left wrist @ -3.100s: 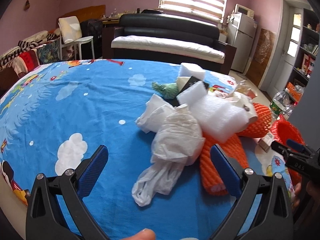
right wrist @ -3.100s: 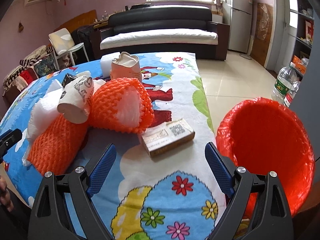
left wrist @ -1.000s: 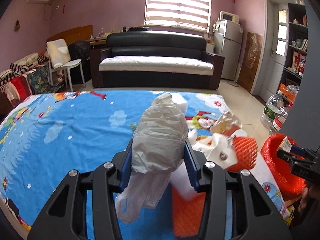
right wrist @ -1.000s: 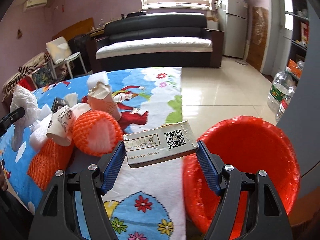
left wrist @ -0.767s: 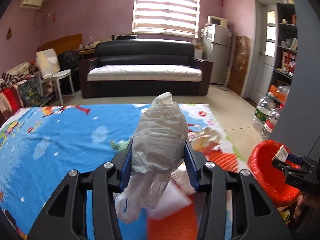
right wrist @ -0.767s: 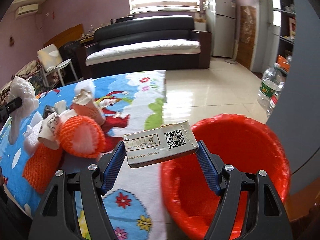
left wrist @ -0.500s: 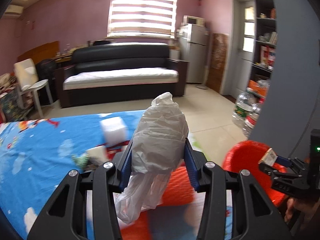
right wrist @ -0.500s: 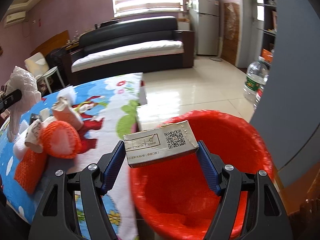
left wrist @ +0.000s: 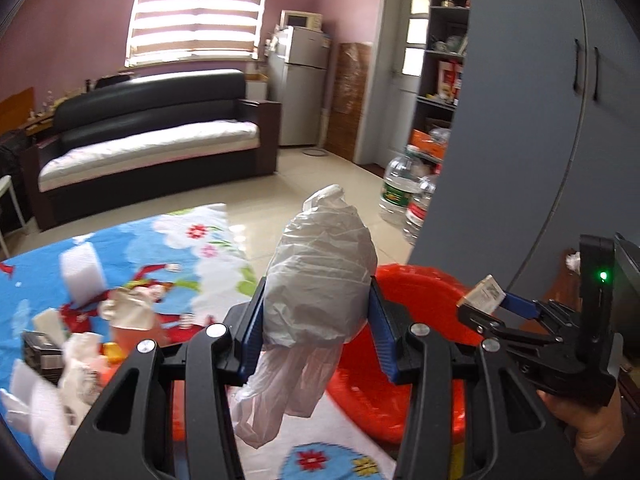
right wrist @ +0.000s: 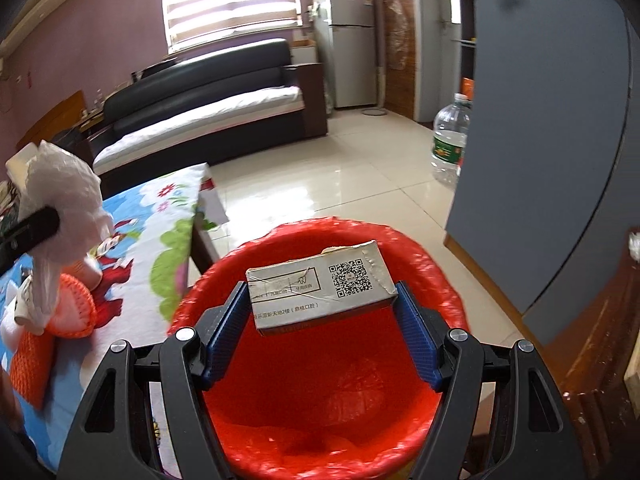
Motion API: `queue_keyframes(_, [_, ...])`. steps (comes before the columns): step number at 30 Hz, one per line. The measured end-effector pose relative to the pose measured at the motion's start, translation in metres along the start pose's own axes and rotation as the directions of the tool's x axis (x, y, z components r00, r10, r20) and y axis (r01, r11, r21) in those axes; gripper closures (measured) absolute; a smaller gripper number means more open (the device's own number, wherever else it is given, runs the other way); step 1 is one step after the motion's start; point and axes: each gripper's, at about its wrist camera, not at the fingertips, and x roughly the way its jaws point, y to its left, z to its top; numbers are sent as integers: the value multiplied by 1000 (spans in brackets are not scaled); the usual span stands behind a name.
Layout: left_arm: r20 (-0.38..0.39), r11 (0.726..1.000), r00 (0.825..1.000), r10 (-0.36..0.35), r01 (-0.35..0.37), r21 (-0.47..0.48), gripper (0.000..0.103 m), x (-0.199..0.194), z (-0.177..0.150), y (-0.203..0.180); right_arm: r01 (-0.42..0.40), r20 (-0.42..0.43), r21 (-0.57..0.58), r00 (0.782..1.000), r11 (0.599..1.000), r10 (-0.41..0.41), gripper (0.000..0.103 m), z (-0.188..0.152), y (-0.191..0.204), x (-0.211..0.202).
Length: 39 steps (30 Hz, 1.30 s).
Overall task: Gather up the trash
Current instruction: 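Carry the bag with the left tool while the right tool carries the box, both releasing into the red bin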
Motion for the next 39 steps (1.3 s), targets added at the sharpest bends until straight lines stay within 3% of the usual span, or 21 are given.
queue_keyframes(10, [-30,991,991,-131,131,-2,54,21,0,-25,46,28,39,998,998,-47,33,1,-17,-5])
queue_keyframes(13, [-35,987,987,-159,159,-6,39,26,0,-29,59,38,54,997,997,-61,22,1,-22,-6])
queue_keyframes(16, [-53,985,984,-170,170,-2,39,32,-3,-29,70,41,63,997,996,-73,22,0,-27,-6])
queue_keyframes(27, [-40,991,990,-135,134,-19,39,17,-4,-7,59,49,53,997,997,-62,21,1,-19,-6])
queue_keyframes(39, [10,1000,1000,-20,20,-18,39,-23,-6,34,-7,69,-9,998,1000,8,20,5,25,-9])
